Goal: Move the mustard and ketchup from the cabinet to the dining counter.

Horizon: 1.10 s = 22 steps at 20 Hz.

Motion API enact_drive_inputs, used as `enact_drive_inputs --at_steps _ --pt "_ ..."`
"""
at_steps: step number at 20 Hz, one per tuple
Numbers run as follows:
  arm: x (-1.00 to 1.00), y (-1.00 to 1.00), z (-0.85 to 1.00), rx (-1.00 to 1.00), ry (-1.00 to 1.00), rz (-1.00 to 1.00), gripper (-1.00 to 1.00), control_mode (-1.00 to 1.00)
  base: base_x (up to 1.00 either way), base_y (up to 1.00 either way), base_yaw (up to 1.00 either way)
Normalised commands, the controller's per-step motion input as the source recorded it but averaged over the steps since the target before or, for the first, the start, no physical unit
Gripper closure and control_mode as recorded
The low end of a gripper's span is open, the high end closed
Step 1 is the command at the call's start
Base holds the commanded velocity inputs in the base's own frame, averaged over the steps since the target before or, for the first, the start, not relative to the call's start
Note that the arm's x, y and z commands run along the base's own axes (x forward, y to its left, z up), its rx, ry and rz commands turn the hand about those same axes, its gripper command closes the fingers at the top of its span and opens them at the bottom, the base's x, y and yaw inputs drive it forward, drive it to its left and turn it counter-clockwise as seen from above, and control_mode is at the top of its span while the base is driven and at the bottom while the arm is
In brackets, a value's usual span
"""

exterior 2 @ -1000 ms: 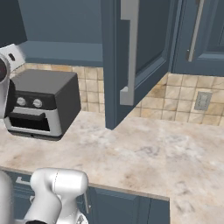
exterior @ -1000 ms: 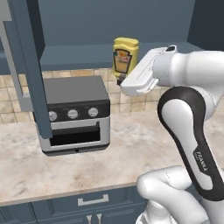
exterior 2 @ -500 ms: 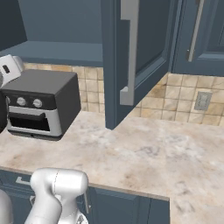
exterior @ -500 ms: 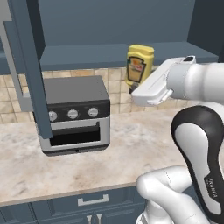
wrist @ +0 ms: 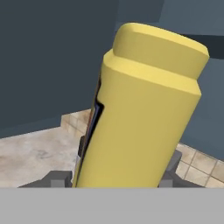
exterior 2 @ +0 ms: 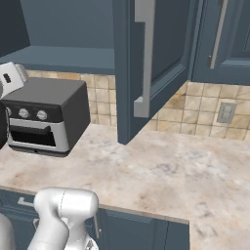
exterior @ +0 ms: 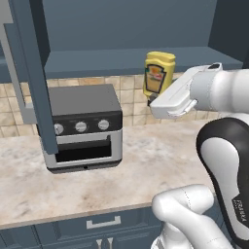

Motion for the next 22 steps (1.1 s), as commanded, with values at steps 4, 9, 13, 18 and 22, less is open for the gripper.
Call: enact_drive_inputs --at_steps 4,9,13,18,22 --pt "0.0 0.0 0.0 0.0 0.0 0.0 1.0 -1.0 0.0 0.0 0.0" --pt "-0.01 0.0 0.0 0.0 0.0 0.0 1.0 -1.0 0.0 0.0 0.0" --pt "0.0 0.0 0.0 0.0 0.0 0.0 1.0 1.0 -0.18 0.09 0.0" --pt "0.0 0.0 0.0 0.0 0.0 0.0 1.0 1.0 -0.27 0.27 0.0" --pt "0.0 0.0 0.0 0.0 0.0 0.0 1.0 1.0 -0.39 0.29 -0.02"
